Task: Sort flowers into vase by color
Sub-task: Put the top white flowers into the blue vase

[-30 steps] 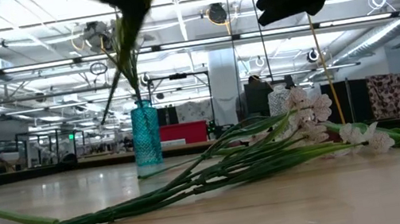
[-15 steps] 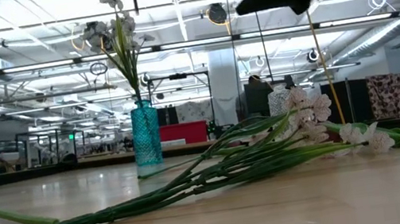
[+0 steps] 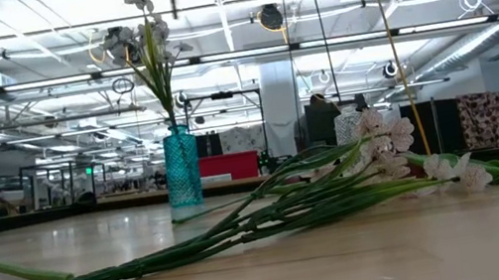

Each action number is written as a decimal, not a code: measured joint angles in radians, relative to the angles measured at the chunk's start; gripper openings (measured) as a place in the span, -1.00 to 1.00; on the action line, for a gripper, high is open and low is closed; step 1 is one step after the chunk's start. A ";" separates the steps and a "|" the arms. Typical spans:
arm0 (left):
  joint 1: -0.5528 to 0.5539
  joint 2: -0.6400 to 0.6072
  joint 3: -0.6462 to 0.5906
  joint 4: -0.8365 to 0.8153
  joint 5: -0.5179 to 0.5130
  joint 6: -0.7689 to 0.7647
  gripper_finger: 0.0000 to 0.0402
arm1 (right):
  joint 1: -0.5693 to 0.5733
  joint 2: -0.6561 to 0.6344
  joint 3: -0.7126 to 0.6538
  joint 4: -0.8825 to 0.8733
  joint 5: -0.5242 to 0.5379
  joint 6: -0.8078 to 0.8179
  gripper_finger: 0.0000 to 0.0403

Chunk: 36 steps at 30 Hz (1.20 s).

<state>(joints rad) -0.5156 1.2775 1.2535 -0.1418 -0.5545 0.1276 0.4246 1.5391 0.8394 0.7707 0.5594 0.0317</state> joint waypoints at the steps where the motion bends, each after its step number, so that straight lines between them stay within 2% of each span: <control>1: 0.001 0.002 -0.021 0.025 -0.001 -0.001 -0.94 | 0.003 0.000 0.000 0.053 -0.015 -0.047 0.09; 5: 0.001 0.009 -0.082 0.107 0.000 0.001 -0.94 | 0.006 -0.002 0.000 0.203 -0.080 -0.149 0.09; 11: 0.000 0.009 -0.103 0.146 -0.001 0.009 -0.94 | -0.010 -0.014 0.003 0.202 -0.147 -0.160 0.12; 14: 0.012 0.009 -0.103 0.150 0.000 0.035 -0.94 | -0.024 -0.013 0.039 0.131 -0.193 -0.148 0.20; 18: 0.042 0.009 -0.103 0.156 0.001 0.068 -0.94 | -0.049 -0.014 0.102 0.006 -0.192 -0.174 0.32; 22: 0.076 0.009 -0.103 0.156 0.071 0.069 -0.94 | -0.082 -0.014 0.164 -0.074 -0.194 -0.182 0.37; 26: 0.106 0.009 -0.102 0.172 0.144 0.068 -0.94 | -0.105 -0.014 0.192 -0.157 -0.196 -0.181 0.35; 36: 0.157 0.009 -0.102 0.172 0.155 0.061 -0.94 | -0.122 -0.014 0.195 -0.171 -0.252 -0.161 0.18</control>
<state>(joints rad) -0.3591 1.2861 1.1511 0.0297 -0.3997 0.1890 0.3030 1.5249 1.0348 0.5995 0.3077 -0.1298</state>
